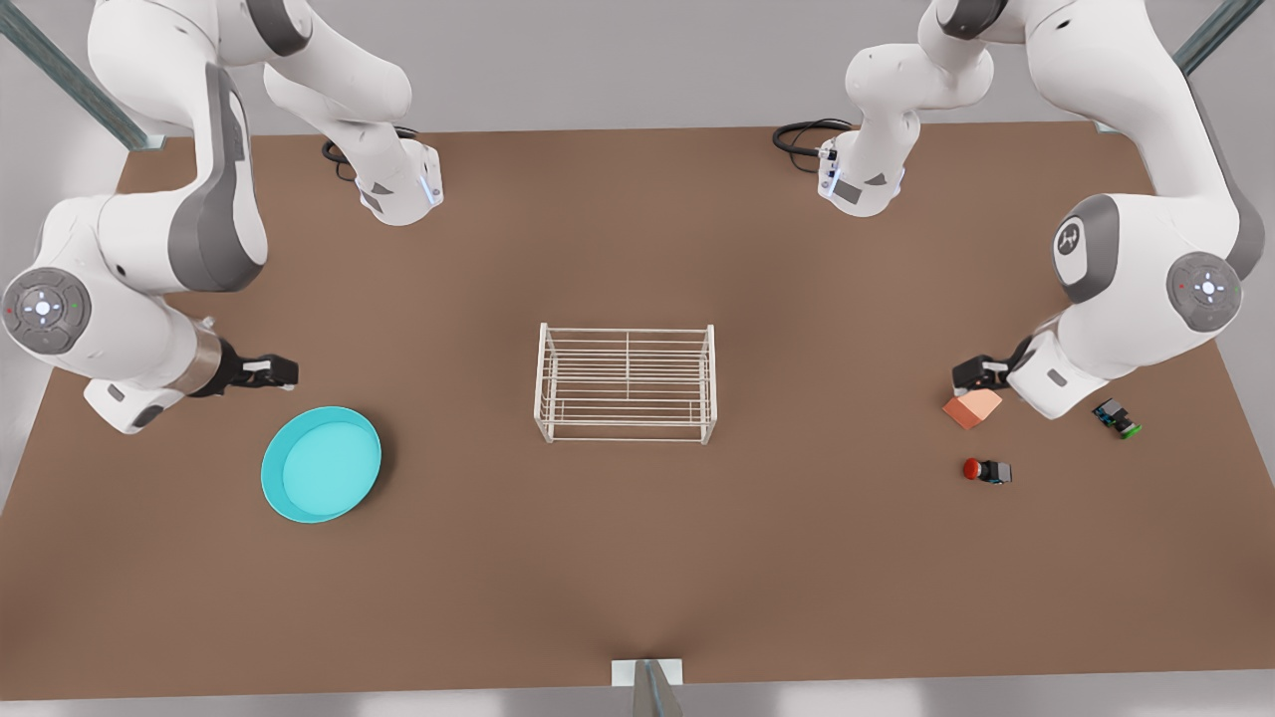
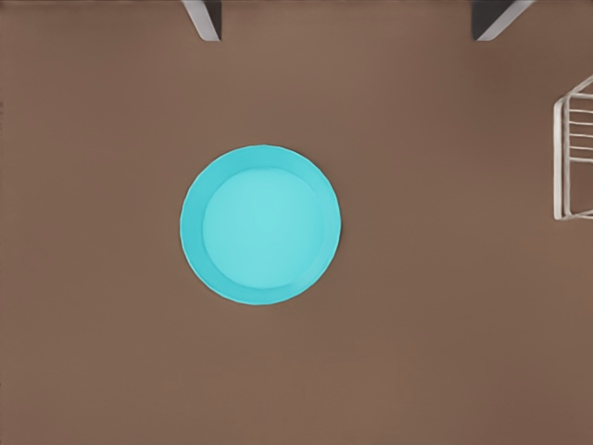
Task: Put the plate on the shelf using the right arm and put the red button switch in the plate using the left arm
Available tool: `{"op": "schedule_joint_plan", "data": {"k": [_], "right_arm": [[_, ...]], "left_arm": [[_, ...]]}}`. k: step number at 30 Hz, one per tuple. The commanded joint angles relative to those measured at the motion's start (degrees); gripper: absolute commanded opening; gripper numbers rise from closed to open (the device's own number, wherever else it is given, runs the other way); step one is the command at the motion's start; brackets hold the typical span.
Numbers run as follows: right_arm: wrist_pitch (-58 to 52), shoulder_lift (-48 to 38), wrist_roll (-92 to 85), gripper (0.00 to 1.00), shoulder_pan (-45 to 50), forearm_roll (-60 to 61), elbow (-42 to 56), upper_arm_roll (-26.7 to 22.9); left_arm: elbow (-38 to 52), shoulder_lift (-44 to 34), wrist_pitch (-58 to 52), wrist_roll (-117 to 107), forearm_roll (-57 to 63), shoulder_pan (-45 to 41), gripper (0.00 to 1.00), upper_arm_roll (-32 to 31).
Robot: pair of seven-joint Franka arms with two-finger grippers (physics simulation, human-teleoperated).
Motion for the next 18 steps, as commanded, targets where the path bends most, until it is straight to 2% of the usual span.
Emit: {"op": "schedule_joint_plan", "data": {"k": [1,2,3,5,7,12,16,18], "right_arm": [[0.6,0.3,1.3,1.0,0.1,-0.2,-0.2,0.1],[1.3,2.4,1.3,1.0,-0.2,-0.1,-0.2,0.1],[5.6,8.7,0.7,1.0,-2.8,-0.6,-0.3,-0.2],[17.8,18.6,-7.6,1.0,-9.6,-1.4,-0.2,-0.2],[22.6,23.3,-8.7,1.0,-11.0,-1.4,0.0,-0.3],[25.6,28.5,-17.4,1.0,-13.6,-0.6,-0.2,-0.5],[30.4,33.0,-34.5,1.0,-15.6,-0.9,-0.2,-0.5],[32.5,34.4,-42.8,1.0,-16.4,-2.0,-0.2,-0.5]], "left_arm": [[0.0,-0.1,2.6,1.6,0.6,0.0,1.0,0.0],[0.1,-0.1,2.6,2.0,0.6,-0.1,1.0,0.0],[1.1,-0.1,2.6,3.4,0.7,-0.4,1.0,-0.2],[2.3,1.6,3.2,54.5,5.8,-3.8,1.0,-0.6],[2.8,3.4,6.7,78.0,5.8,-4.8,1.0,-1.7],[5.0,11.0,7.8,79.2,0.6,-3.8,1.0,-1.6],[4.9,15.3,9.8,79.3,1.5,-3.9,1.0,-1.8],[1.7,16.1,14.3,80.0,1.5,-2.7,1.0,-1.5]]}}
